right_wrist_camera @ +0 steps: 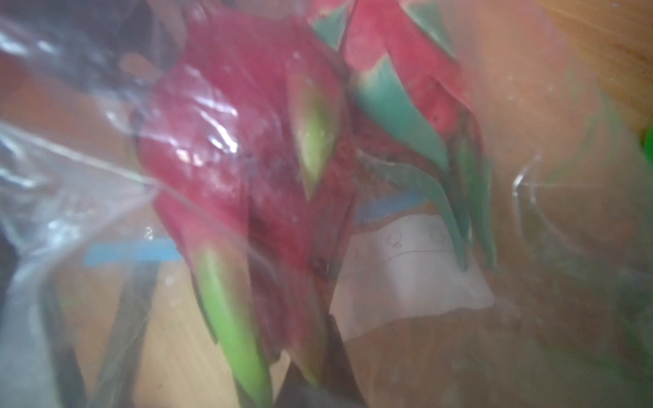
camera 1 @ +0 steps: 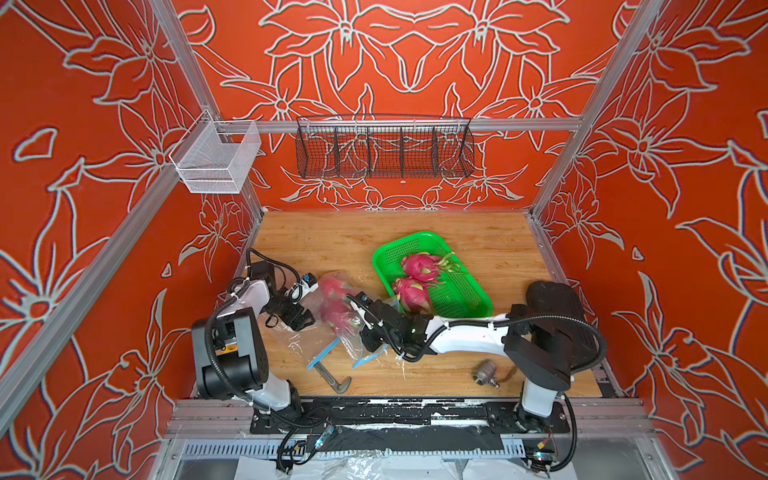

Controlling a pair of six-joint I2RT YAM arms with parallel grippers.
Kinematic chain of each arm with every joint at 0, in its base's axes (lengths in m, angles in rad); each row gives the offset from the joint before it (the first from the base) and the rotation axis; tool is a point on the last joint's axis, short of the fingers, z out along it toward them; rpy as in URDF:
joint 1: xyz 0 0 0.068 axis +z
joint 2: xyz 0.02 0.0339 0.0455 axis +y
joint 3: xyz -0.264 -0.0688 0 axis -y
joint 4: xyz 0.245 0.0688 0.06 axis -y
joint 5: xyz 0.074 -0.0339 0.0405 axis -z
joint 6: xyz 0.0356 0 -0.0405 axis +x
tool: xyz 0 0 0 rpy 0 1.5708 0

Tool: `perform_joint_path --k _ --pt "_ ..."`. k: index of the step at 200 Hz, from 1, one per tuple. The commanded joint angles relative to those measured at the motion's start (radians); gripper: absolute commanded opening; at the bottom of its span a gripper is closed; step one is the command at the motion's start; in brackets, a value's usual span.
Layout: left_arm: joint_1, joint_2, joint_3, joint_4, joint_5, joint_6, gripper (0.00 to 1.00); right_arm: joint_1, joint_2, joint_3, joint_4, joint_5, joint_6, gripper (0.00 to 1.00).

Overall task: Open the zip-top bag and take out the dragon fruit
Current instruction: Pick up the dragon fruit from the zipper food storage bag.

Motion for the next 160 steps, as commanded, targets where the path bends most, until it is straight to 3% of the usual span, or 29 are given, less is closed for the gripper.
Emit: perform_joint_path --k 1,39,67,99,115,146,160 --pt "0.033 -0.063 0.004 -0.063 -0.047 0.124 0.96 -0.003 -0.042 -0.045 0.021 0.029 0.013 0.02" --pt "-0.007 0.012 0.075 -0.108 0.060 0.098 0.96 -0.003 -0.042 -0.054 0.061 0.002 0.015 0.01" --pt "-0.071 0.092 0.094 -0.064 0.045 0.037 0.85 -0.003 -0.044 -0.060 0.093 -0.015 0.015 0.01" --pt "-0.098 0.165 0.133 -0.051 0.063 -0.009 0.63 -0.003 -0.062 -0.066 0.108 -0.025 0.000 0.02" --pt "-0.100 0.175 0.141 -0.057 0.109 -0.011 0.47 -0.003 -0.078 -0.069 0.113 -0.020 -0.006 0.02" --pt "-0.137 0.160 0.104 -0.039 0.107 0.002 0.00 -0.005 -0.094 -0.085 0.129 -0.021 -0.011 0.03" --pt "-0.140 0.156 0.090 0.019 0.043 -0.023 0.00 -0.006 -0.111 -0.103 0.140 -0.026 -0.009 0.03"
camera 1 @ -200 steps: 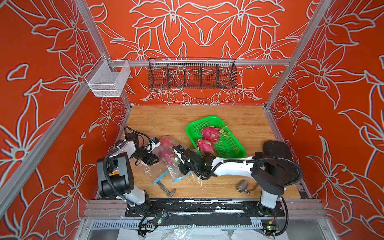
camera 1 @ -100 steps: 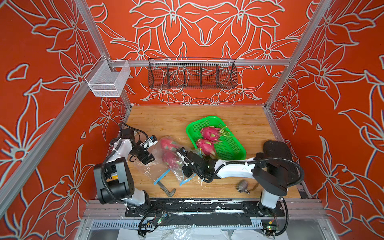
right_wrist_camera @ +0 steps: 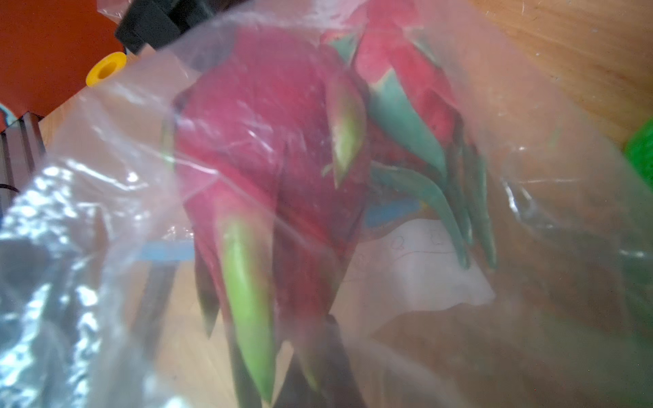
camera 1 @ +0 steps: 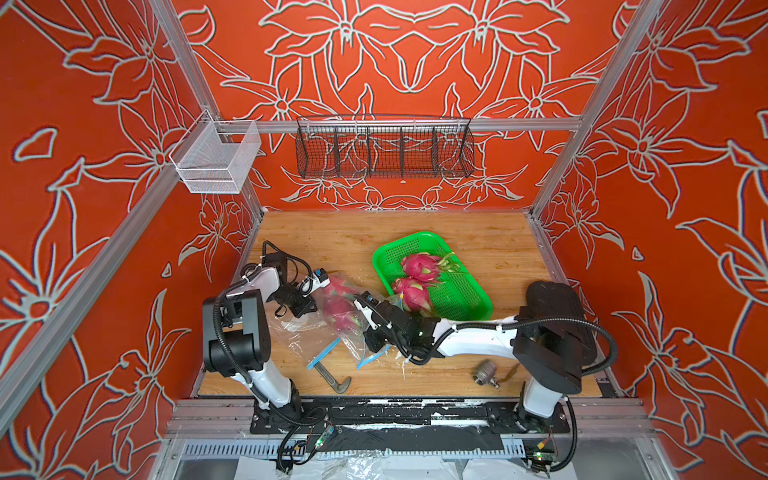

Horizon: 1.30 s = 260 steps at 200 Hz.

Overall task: Open the zip-top bag and take out the dragon fruit
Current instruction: Pick up the dragon fruit from the zipper food storage bag.

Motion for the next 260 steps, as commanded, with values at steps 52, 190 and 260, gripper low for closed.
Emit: perform_joint_path --k 52,190,260 --pt "-0.014 0.002 -0.017 0.284 -0.318 -0.151 0.00 -0.006 -0.139 -0.062 -0.067 -0.028 0.040 0.06" --pt "-0.012 -0.027 -0.024 0.303 -0.324 -0.221 0.00 0.006 -0.585 -0.187 -0.649 -0.341 -0.046 0.00" --pt "-0.012 -0.065 -0.014 0.201 -0.270 -0.210 0.00 -0.118 -1.056 -0.159 -0.853 0.135 0.141 0.00"
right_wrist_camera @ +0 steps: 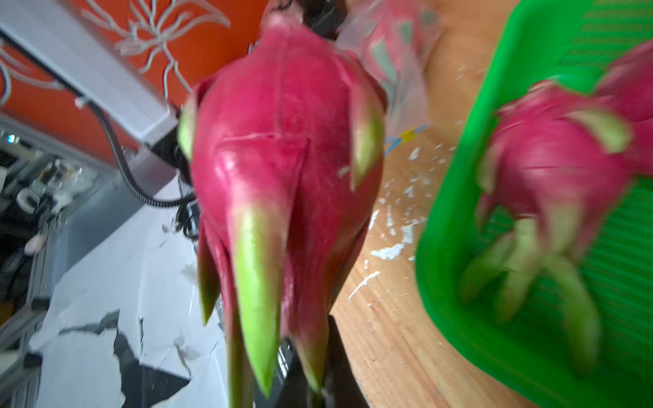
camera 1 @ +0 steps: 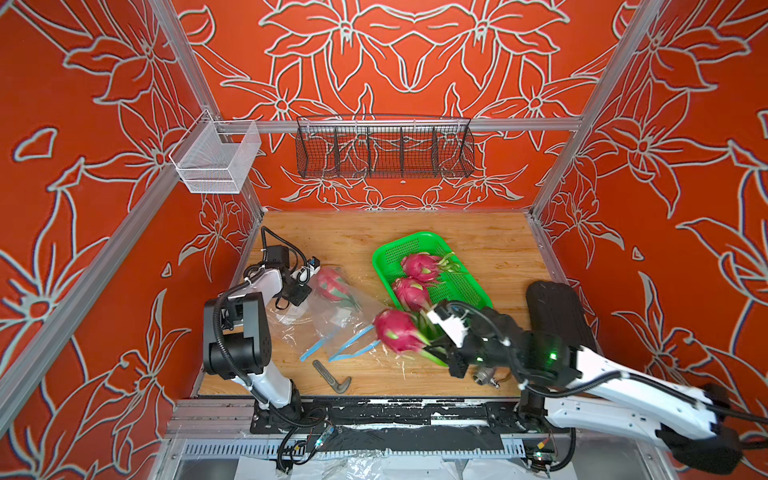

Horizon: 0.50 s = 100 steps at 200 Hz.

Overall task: Open the zip-top bag and take out the dragon fruit
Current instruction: Pick up the dragon fruit from the zipper food storage bag, then place the dragon fruit in the basket.

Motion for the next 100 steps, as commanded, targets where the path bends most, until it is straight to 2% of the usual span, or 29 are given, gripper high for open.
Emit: perform_joint_path --k 1,26,47,69,100 --pt "0.003 -0.036 0.001 -0.070 0.034 0.017 0.00 -0.069 -0.064 0.040 -0.159 0.273 0.105 0.00" --pt "0.004 -0.058 -0.011 -0.088 0.053 0.016 0.00 -0.148 -0.061 0.079 -0.290 0.427 0.188 0.00" --pt "0.004 -0.074 -0.023 -0.089 0.062 0.016 0.00 -0.178 -0.036 0.074 -0.315 0.474 0.211 0.00" --pt "0.003 -0.078 -0.026 -0.100 0.070 0.018 0.01 -0.213 0.017 0.057 -0.306 0.480 0.209 0.00" --pt "0.003 -0.091 -0.041 -0.104 0.071 0.022 0.06 -0.268 0.137 0.029 -0.239 0.401 0.197 0.00"
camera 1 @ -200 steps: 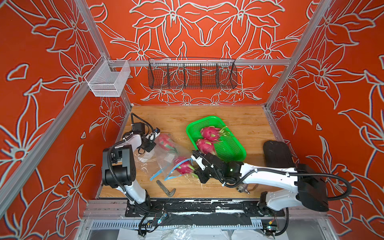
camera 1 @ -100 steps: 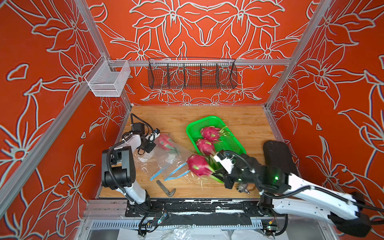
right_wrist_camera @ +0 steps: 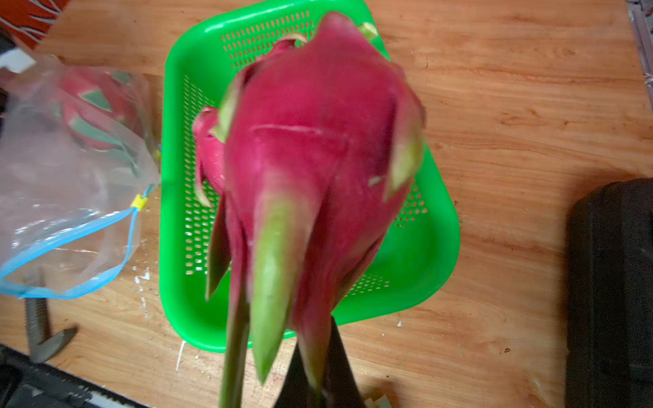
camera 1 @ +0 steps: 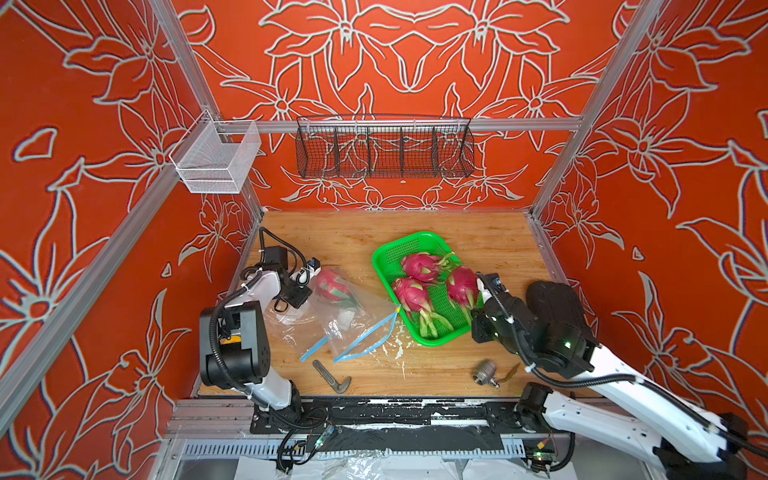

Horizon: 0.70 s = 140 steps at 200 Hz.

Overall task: Open the zip-top bag and take out the dragon fruit
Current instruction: Place the dragon fruit in the basket.

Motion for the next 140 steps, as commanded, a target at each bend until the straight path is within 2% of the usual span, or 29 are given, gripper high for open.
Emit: perform_joint_path --k 1,18,33,43,64,78,102,123,140 --pt "0.003 -0.033 -0.023 -0.043 0.030 0.018 0.07 -0.039 0.072 -0.024 0.035 -0.014 0.024 0.00" --pt "0.003 -0.049 -0.033 -0.053 0.037 0.027 0.15 -0.073 0.139 -0.029 0.078 -0.057 0.016 0.07" --pt "0.004 -0.064 -0.041 -0.058 0.042 0.032 0.24 -0.093 0.189 -0.018 0.097 -0.060 0.012 0.20" --pt "0.003 -0.075 -0.041 -0.070 0.048 0.033 0.28 -0.101 0.208 -0.006 0.106 -0.050 0.001 0.21" --pt "0.008 -0.103 -0.032 -0.111 0.068 0.044 0.44 -0.105 0.237 0.033 0.096 0.012 -0.032 0.27" --pt "0.014 -0.128 -0.027 -0.129 0.078 0.052 0.57 -0.105 0.258 0.073 0.068 0.055 -0.065 0.36" --pt "0.040 -0.175 0.010 -0.204 0.127 0.064 0.66 -0.062 0.260 0.126 0.032 0.089 -0.111 0.34" --pt "0.062 -0.213 0.060 -0.280 0.200 0.055 0.70 0.087 0.242 0.155 0.030 0.183 -0.136 0.31" --pt "0.063 -0.225 0.096 -0.309 0.244 0.029 0.71 0.218 0.235 0.140 0.124 0.126 -0.157 0.27"
